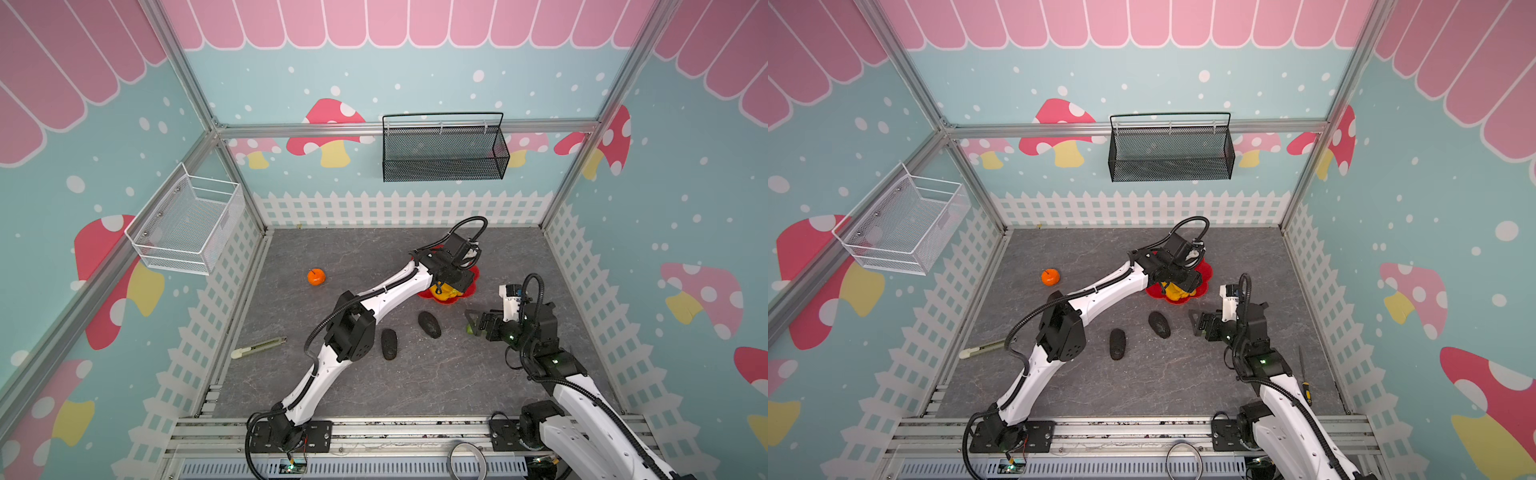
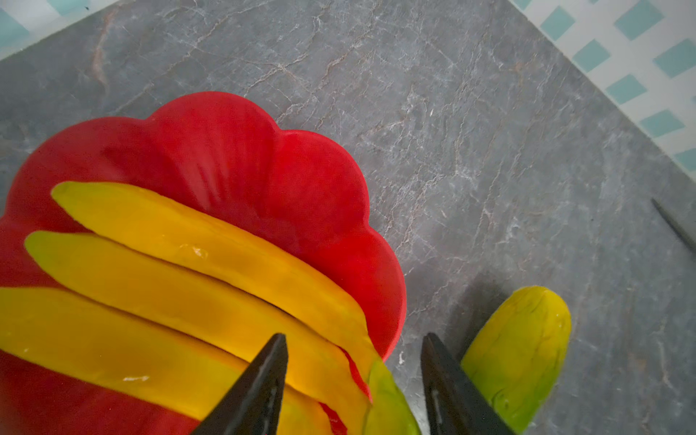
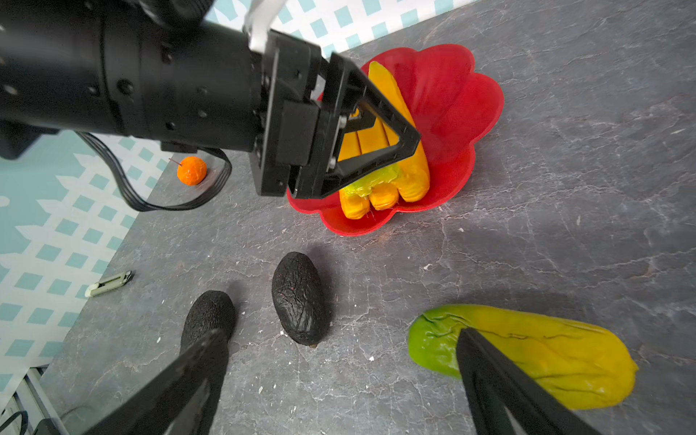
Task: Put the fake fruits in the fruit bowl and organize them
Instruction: 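Open left gripper and withdraw while right gripper grasps dark avocado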
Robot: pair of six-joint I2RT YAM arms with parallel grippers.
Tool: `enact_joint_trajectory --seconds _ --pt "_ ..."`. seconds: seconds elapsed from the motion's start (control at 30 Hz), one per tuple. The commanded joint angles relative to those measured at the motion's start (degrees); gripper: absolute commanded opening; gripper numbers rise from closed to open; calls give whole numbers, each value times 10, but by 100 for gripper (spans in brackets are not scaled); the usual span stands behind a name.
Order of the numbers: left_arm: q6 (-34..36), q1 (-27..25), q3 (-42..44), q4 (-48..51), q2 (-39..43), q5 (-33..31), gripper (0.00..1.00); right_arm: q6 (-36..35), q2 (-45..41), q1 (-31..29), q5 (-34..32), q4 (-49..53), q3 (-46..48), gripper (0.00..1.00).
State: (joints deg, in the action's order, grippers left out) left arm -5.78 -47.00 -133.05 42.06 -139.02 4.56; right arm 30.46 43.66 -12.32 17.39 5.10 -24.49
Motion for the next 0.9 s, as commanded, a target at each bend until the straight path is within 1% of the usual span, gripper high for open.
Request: enact_joint_trajectory --seconds 0.0,0.07,0.1,0.13,0.17,0.2,0.27,0.33,0.43,0.5,0.57,0.63,0.7,0.77,0.87 --pt "3 0 31 -16 96 -31 69 -37 26 2 23 0 -13 98" --pt "-7 5 91 -25 154 -71 83 -54 54 -2 36 -1 -24 98" --pt "-18 12 139 -35 192 -89 88 -62 71 -9 38 -1 -32 98" --pt "-30 21 197 -54 238 -97 91 -71 87 -23 31 1 -40 98" --pt "-46 30 258 -75 282 -97 98 -78 102 -40 16 2 -49 98" --pt "-69 47 331 -101 335 -92 99 -86 118 -67 -8 4 -58 98" --pt "-118 88 463 -144 439 -59 99 -99 157 -120 -49 3 -77 98" --pt "-160 141 589 -171 544 19 99 -99 206 -150 -60 -2 -95 99" --pt "-193 197 716 -162 661 137 99 -97 267 -178 -74 -35 -107 99" --pt "-200 208 765 -132 714 194 99 -95 301 -193 -83 -53 -120 98" --pt "-200 209 796 -91 752 216 100 -95 339 -206 -98 -55 -141 97" --pt "-210 209 825 -70 786 216 100 -97 374 -219 -120 -51 -164 95" --pt "-226 210 850 -75 812 214 99 -96 403 -226 -135 -41 -184 92" --pt "-237 210 866 -84 827 215 99 -96 427 -230 -150 -28 -201 87" --pt "-244 211 874 -95 828 208 99 -96 454 -232 -160 -26 -209 86"
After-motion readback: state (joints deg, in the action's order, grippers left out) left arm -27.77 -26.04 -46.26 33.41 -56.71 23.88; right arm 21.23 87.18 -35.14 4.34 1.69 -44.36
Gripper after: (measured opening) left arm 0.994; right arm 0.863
